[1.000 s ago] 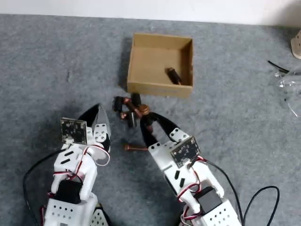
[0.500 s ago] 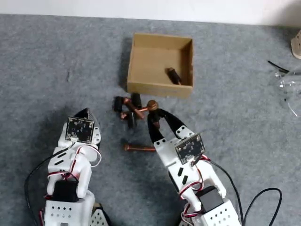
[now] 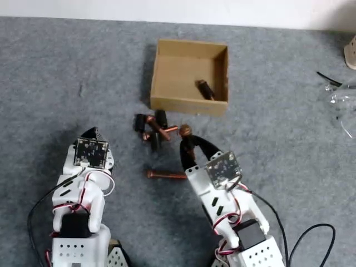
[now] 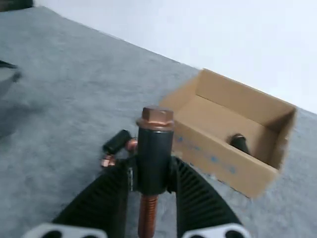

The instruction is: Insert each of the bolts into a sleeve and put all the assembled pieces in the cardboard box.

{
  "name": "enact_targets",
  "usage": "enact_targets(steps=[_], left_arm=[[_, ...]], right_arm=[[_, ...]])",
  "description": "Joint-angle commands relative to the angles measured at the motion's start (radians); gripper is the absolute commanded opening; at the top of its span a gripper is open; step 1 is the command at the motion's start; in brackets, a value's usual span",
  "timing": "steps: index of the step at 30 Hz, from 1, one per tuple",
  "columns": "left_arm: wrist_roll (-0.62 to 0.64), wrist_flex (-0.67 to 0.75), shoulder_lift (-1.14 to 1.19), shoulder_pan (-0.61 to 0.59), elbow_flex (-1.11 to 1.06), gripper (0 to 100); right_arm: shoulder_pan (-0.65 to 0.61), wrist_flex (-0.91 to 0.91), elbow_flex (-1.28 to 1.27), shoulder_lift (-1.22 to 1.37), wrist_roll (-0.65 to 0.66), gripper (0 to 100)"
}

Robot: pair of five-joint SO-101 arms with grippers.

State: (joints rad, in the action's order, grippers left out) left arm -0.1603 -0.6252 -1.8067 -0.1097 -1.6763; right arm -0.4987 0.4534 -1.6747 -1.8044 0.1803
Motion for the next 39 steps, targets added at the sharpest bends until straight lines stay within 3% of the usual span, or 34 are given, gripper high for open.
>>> enact_targets(steps=[1,9,16,24,34,39], left_arm=[[0.000,0.026,-0.004,-0.022,-0.021,1],[0.002,0.026,-0.004,-0.022,-0.021,1],[0.002,0.026,-0.004,-0.021,-0.021,1],[0.002,0.026,-0.004,-0.021,-0.021,1],[0.002,0.026,-0.004,-0.021,-0.021,1],[0.002,0.026,-0.004,-0.021,-0.021,1]], right_arm=[[0.056,-0.001,-0.024,-0.005,0.012,0.4],[0.061,0.001,-0.024,-0.004,0.130,0.4],[0.136,-0.001,0.082,0.053,0.135,0.4],[0.140,-0.139,0.337,0.598,0.130,0.4],[0.140,-0.180,0.894,1.330,0.124,0.4],[0.154,-0.185,1.049,1.609,0.009,0.4]])
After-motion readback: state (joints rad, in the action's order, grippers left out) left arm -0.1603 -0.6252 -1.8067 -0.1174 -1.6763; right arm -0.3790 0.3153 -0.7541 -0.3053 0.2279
